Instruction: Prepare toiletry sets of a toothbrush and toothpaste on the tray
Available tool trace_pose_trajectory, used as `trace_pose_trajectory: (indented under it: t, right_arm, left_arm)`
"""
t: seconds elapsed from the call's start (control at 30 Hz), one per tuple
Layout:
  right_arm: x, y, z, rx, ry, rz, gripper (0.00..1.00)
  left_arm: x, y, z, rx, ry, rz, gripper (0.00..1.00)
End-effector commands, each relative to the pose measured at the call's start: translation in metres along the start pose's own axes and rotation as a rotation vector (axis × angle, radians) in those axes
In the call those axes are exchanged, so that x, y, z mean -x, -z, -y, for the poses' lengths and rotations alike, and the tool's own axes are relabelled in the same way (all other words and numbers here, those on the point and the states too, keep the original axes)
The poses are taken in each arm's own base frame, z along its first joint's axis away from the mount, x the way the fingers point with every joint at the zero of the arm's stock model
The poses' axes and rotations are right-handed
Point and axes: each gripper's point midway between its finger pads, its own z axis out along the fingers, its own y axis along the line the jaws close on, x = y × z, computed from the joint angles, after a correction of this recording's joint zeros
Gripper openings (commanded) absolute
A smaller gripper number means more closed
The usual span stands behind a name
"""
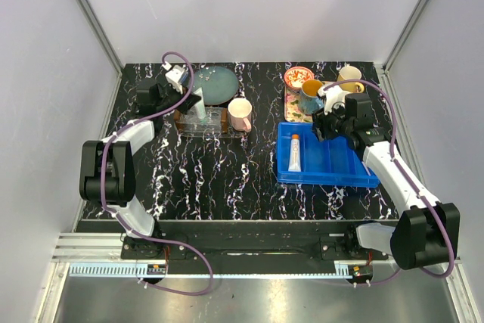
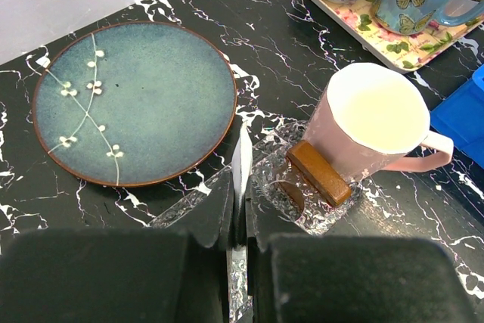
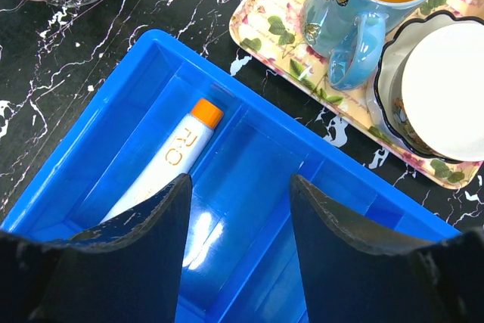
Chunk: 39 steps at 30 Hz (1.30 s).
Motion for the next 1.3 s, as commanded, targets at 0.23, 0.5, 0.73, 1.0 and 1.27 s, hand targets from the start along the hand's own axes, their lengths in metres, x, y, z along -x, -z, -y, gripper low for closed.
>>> trace_pose_trajectory:
  t: [0.23, 0.5, 0.73, 1.0, 1.27]
  right_arm:
    - [0.019, 0.003, 0.008, -0.023, 0.022, 0.042, 0.6]
    - [0.018, 0.002, 0.008, -0.021, 0.02, 0.037, 0.6]
    - [0.018, 0.002, 0.008, -0.019, 0.021, 0.034, 0.6]
    - [0.017, 0.001, 0.007, -0.015, 0.023, 0.029, 0.59]
    - [0.016, 0.0, 0.006, -0.009, 0.023, 0.025, 0.59]
  left_arm:
    - [0.033, -0.006, -0.003, -0.033, -0.095, 0.094, 0.0]
    - [0.026, -0.007, -0.003, -0.042, -0.09, 0.08, 0.11]
    - [0.023, -0.008, -0.003, -0.044, -0.093, 0.074, 0.13]
    - [0.021, -0.007, -0.003, -0.046, -0.098, 0.069, 0.18]
    - [0.018, -0.006, -0.002, -0.044, -0.095, 0.06, 0.34]
